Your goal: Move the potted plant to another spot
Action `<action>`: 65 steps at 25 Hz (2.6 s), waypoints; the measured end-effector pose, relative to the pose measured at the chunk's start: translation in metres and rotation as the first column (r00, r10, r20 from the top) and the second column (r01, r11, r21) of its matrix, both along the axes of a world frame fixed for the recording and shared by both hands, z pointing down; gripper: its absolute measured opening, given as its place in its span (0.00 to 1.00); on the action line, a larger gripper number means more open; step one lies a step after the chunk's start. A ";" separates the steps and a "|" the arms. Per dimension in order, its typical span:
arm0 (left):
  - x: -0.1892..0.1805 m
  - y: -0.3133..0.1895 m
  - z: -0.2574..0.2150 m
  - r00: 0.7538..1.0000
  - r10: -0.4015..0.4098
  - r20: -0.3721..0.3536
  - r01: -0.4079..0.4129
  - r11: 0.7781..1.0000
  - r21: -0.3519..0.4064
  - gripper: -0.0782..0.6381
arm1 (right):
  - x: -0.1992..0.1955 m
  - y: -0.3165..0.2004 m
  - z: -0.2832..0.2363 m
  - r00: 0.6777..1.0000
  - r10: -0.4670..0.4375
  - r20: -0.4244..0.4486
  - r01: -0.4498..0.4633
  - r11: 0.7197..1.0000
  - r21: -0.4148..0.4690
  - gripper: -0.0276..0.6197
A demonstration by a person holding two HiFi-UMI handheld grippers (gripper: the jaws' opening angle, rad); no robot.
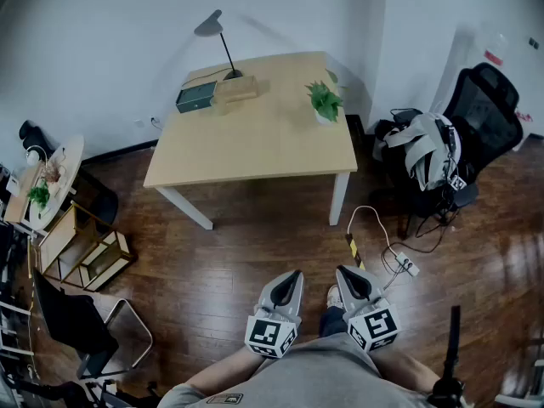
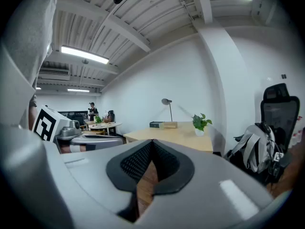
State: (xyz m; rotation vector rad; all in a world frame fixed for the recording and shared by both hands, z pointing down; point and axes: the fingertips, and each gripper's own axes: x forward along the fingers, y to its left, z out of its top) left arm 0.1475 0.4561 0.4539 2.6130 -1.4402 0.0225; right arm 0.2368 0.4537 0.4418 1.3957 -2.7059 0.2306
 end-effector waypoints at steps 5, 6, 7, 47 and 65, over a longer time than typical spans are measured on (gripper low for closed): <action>0.041 -0.065 -0.022 1.000 -0.015 0.009 0.015 1.000 0.014 0.11 | 0.041 -0.064 -0.019 1.000 -0.026 0.002 0.026 1.000 0.018 0.05; 0.048 -0.080 -0.026 1.000 -0.021 0.010 0.021 1.000 0.019 0.11 | 0.048 -0.079 -0.020 1.000 -0.030 0.002 0.030 0.999 0.023 0.05; 0.055 -0.094 -0.028 1.000 -0.026 0.010 0.026 0.999 0.024 0.11 | 0.055 -0.093 -0.021 0.999 -0.035 0.001 0.035 0.999 0.027 0.05; 0.067 -0.488 0.037 0.995 0.095 0.027 -0.092 0.990 -0.103 0.11 | 0.071 -0.468 0.022 0.986 0.152 -0.070 -0.158 0.984 -0.086 0.05; 0.095 -0.588 0.173 0.954 0.069 0.293 -0.011 0.981 -0.194 0.54 | 0.119 -0.539 0.090 0.987 0.086 -0.138 -0.119 0.959 -0.256 0.05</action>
